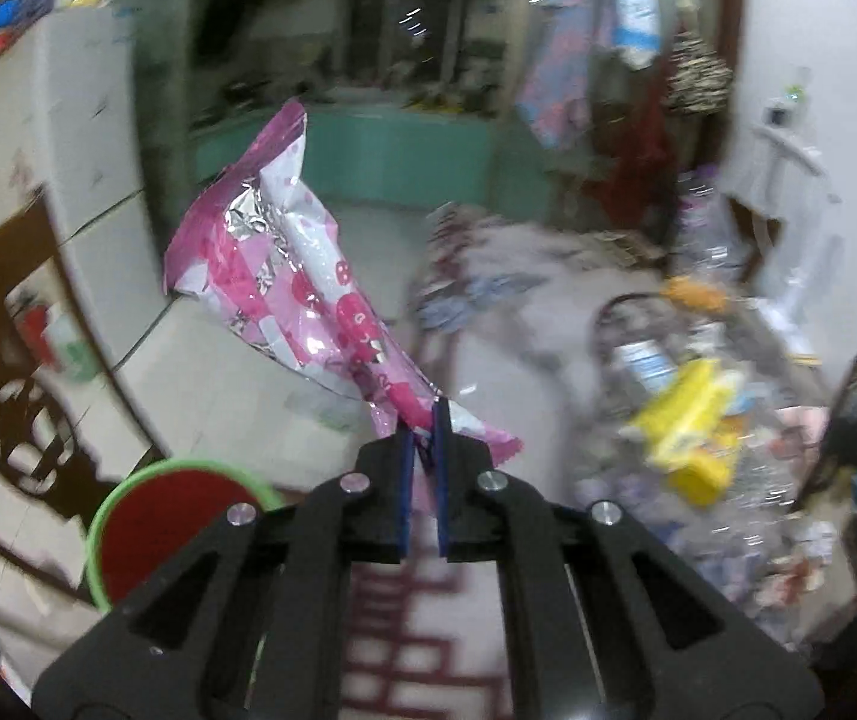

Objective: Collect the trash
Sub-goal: 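Carry both items over the red bucket and open both tools to drop them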

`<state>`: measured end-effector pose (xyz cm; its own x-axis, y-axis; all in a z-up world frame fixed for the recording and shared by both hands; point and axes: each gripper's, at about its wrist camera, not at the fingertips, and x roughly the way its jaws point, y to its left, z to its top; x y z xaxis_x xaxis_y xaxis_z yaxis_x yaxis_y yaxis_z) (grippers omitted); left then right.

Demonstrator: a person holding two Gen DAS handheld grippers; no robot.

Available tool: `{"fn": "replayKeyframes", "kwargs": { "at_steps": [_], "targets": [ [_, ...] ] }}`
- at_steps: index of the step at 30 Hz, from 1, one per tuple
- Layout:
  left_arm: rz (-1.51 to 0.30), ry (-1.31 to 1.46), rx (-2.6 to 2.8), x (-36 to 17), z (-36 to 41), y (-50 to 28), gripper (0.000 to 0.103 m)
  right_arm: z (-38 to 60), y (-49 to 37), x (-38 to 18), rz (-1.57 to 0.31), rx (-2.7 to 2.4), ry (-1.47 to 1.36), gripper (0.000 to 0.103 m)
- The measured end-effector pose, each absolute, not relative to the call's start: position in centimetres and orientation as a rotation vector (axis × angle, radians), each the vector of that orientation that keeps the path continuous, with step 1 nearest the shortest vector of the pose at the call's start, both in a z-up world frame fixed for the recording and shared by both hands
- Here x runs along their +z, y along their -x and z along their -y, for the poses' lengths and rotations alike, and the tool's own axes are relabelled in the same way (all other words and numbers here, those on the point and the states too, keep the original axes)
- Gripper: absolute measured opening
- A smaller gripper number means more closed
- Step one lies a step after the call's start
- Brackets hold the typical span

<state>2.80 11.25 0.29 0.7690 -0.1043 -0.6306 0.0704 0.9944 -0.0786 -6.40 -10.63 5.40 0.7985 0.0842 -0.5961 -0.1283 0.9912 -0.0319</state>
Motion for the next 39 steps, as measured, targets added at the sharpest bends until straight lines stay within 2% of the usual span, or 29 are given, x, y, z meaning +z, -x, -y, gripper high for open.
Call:
{"fn": "replayKeyframes", "kwargs": {
  "at_steps": [15, 28, 36, 39],
  "targets": [
    [-0.805, 0.097, 0.174, -4.4, -24.8, -2.1, 0.005, -2.0, -1.1, 2.6, -0.684, 0.351, 0.081, 0.046],
    [-0.77, 0.129, 0.269, -4.5, -26.8, -1.6, 0.005, -11.0, -5.7, -4.2, -0.813, 0.57, 0.066, 0.046],
    [-0.756, 0.161, 0.291, -4.3, -27.5, -1.4, 0.005, -13.7, -6.0, -6.1, -0.825, 0.636, 0.087, 0.047],
    [-0.757, 0.166, 0.298, -4.3, -27.5, -1.5, 0.005, -14.3, -5.9, -6.4, -0.817, 0.639, 0.096, 0.05]
  ]
}}
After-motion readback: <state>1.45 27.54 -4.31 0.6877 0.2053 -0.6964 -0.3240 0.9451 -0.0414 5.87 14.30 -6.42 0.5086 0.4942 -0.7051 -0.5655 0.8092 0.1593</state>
